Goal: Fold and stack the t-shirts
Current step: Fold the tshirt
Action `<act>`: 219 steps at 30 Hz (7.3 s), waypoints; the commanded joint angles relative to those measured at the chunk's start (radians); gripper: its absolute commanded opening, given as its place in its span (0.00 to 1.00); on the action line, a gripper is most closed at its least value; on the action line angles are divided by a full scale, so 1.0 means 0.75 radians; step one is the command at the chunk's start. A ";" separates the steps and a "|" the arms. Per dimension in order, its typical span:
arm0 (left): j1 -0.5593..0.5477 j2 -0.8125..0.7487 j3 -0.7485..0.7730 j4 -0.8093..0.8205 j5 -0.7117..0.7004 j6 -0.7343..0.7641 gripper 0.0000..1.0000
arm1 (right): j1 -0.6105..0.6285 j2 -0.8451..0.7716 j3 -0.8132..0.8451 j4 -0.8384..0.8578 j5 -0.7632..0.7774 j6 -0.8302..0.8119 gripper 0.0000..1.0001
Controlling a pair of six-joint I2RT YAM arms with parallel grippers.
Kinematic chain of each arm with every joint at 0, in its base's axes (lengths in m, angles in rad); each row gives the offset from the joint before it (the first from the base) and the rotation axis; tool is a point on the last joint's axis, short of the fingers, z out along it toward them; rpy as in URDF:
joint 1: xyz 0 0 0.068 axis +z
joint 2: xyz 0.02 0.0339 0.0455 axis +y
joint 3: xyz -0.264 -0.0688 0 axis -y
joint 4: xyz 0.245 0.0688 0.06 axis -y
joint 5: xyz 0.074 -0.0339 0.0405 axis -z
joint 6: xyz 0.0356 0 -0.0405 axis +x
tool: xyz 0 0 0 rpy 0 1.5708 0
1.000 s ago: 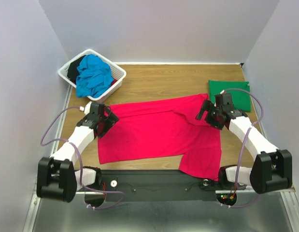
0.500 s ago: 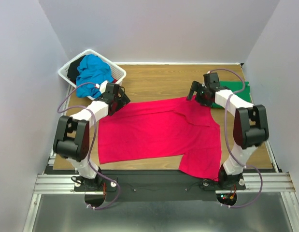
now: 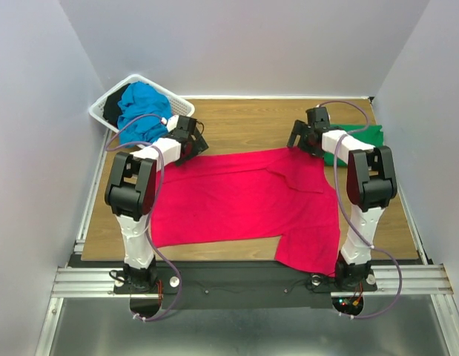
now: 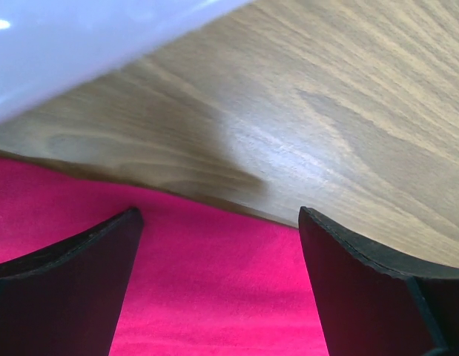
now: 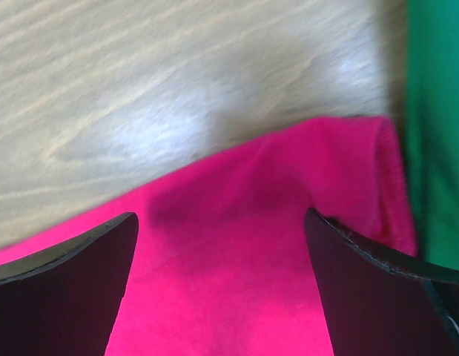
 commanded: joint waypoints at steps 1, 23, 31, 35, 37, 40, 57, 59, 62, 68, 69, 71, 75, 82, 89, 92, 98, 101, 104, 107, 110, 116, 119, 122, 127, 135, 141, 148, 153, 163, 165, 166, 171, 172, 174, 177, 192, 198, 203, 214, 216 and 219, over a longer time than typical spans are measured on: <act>0.019 0.095 0.110 0.037 0.029 0.082 0.98 | -0.059 0.048 0.042 0.033 0.122 -0.005 1.00; 0.019 0.247 0.487 -0.119 -0.094 0.125 0.98 | -0.125 0.030 0.157 0.031 -0.041 -0.112 1.00; -0.040 -0.068 0.264 -0.133 -0.098 0.115 0.99 | -0.123 -0.263 0.052 0.001 -0.123 -0.130 1.00; -0.085 -0.370 0.101 -0.137 -0.102 0.092 0.98 | -0.123 -0.514 -0.097 -0.032 -0.205 -0.089 1.00; -0.114 -0.479 -0.010 -0.153 -0.102 0.074 0.98 | -0.121 -0.610 -0.168 -0.057 -0.213 -0.045 1.00; -0.126 -0.761 -0.218 -0.233 -0.120 -0.030 0.98 | -0.123 -0.823 -0.435 -0.161 -0.144 0.094 1.00; -0.097 -1.326 -0.955 -0.628 -0.239 -0.566 0.98 | -0.125 -1.519 -1.038 -0.480 -0.099 0.469 1.00; -0.097 -1.314 -0.967 -0.622 -0.227 -0.584 0.98 | -0.127 -1.513 -1.024 -0.480 -0.062 0.479 1.00; -0.095 -1.271 -0.992 -0.587 -0.180 -0.570 0.98 | -0.127 -1.501 -1.011 -0.478 -0.038 0.483 1.00; -0.095 -1.240 -1.055 -0.548 -0.085 -0.605 0.98 | -0.125 -1.482 -0.987 -0.478 0.038 0.483 1.00; -0.095 -1.248 -1.069 -0.540 -0.085 -0.613 0.99 | -0.125 -1.478 -0.979 -0.478 0.038 0.483 1.00; -0.095 -1.265 -1.074 -0.538 -0.085 -0.611 0.99 | -0.125 -1.468 -0.973 -0.476 0.040 0.479 1.00; -0.095 -1.273 -1.076 -0.538 -0.092 -0.619 0.99 | -0.125 -1.460 -0.979 -0.476 0.051 0.481 1.00; -0.095 -1.248 -1.072 -0.542 -0.118 -0.640 0.98 | -0.125 -1.492 -0.979 -0.482 0.067 0.496 1.00; -0.095 -1.238 -1.076 -0.516 -0.143 -0.625 0.70 | -0.127 -1.523 -0.964 -0.502 0.040 0.512 1.00; -0.095 -1.228 -1.078 -0.509 -0.141 -0.613 0.48 | -0.127 -1.521 -0.966 -0.521 0.042 0.512 1.00; -0.095 -1.206 -1.076 -0.501 -0.104 -0.585 0.42 | -0.127 -1.515 -0.968 -0.546 0.036 0.512 1.00; -0.095 -1.177 -1.019 -0.556 -0.086 -0.601 0.41 | -0.127 -1.497 -0.962 -0.548 0.024 0.510 1.00; -0.106 -1.179 -0.980 -0.640 -0.018 -0.580 0.41 | -0.127 -1.476 -0.960 -0.546 0.028 0.494 1.00; -0.118 -1.226 -0.992 -0.659 0.023 -0.635 0.41 | -0.129 -1.458 -0.964 -0.541 0.030 0.488 1.00; -0.120 -1.226 -0.982 -0.691 0.025 -0.707 0.41 | -0.129 -1.437 -0.956 -0.531 0.016 0.451 1.00; -0.120 -1.089 -0.922 -0.741 0.013 -0.720 0.42 | -0.129 -1.400 -0.977 -0.482 -0.027 0.410 1.00; -0.120 -1.024 -0.918 -0.732 0.025 -0.713 0.42 | -0.129 -1.394 -0.995 -0.458 -0.082 0.418 1.00; -0.122 -0.983 -0.920 -0.712 0.013 -0.697 0.48 | -0.129 -1.400 -1.011 -0.454 -0.072 0.426 1.00; -0.122 -0.907 -0.920 -0.681 -0.044 -0.734 0.56 | -0.127 -1.398 -1.015 -0.456 -0.078 0.418 1.00; -0.122 -0.882 -0.969 -0.614 -0.014 -0.703 0.07 | -0.129 -1.425 -1.040 -0.468 -0.123 0.440 1.00; -0.122 -0.899 -0.971 -0.606 -0.006 -0.672 0.00 | -0.129 -1.460 -1.036 -0.527 -0.113 0.447 1.00; -0.122 -0.980 -0.977 -0.604 -0.032 -0.632 0.00 | -0.129 -1.539 -1.034 -0.750 -0.213 0.469 1.00; -0.122 -1.038 -1.002 -0.569 -0.045 -0.589 0.00 | -0.127 -1.593 -1.069 -0.963 -0.232 0.485 1.00; -0.122 -1.011 -1.057 -0.471 -0.018 -0.552 0.00 | 0.085 -1.388 -1.099 -0.973 -0.185 0.543 1.00; -0.122 -1.013 -1.059 -0.467 -0.020 -0.556 0.00 | 0.177 -1.345 -1.097 -0.977 -0.148 0.616 1.00; -0.122 -1.017 -1.061 -0.464 -0.024 -0.558 0.00 | 0.253 -1.305 -1.097 -0.977 -0.138 0.645 1.00; -0.122 -1.017 -1.057 -0.471 -0.028 -0.552 0.00 | 0.343 -1.243 -1.099 -0.963 -0.089 0.663 0.86; -0.122 -1.017 -1.057 -0.471 -0.028 -0.554 0.00 | 0.351 -1.231 -1.097 -0.961 -0.089 0.659 0.82; -0.122 -1.019 -1.057 -0.471 -0.030 -0.560 0.00 | 0.372 -1.216 -1.093 -0.963 -0.084 0.661 0.76; -0.122 -1.021 -1.057 -0.475 -0.032 -0.562 0.00 | 0.394 -1.169 -1.081 -0.963 -0.080 0.657 0.72; -0.122 -1.046 -1.041 -0.514 -0.047 -0.578 0.00 | 0.452 -0.830 -1.050 -0.756 -0.089 0.580 0.50; -0.120 -1.073 -1.053 -0.507 -0.024 -0.585 0.00 | 0.452 -0.934 -1.022 -0.770 -0.042 0.569 0.31; -0.122 -1.085 -1.045 -0.526 -0.020 -0.578 0.00 | 0.452 -0.954 -1.024 -0.805 -0.027 0.567 0.18; -0.120 -1.122 -0.988 -0.577 -0.016 -0.548 0.00 | 0.454 -0.932 -0.740 -0.895 0.130 0.488 0.00; -0.120 -1.116 -0.963 -0.581 -0.016 -0.533 0.00 | 0.454 -0.918 -0.699 -0.912 0.155 0.467 0.00; -0.120 -1.103 -0.924 -0.587 -0.020 -0.519 0.00 | 0.450 -0.893 -0.609 -0.920 0.210 0.432 0.00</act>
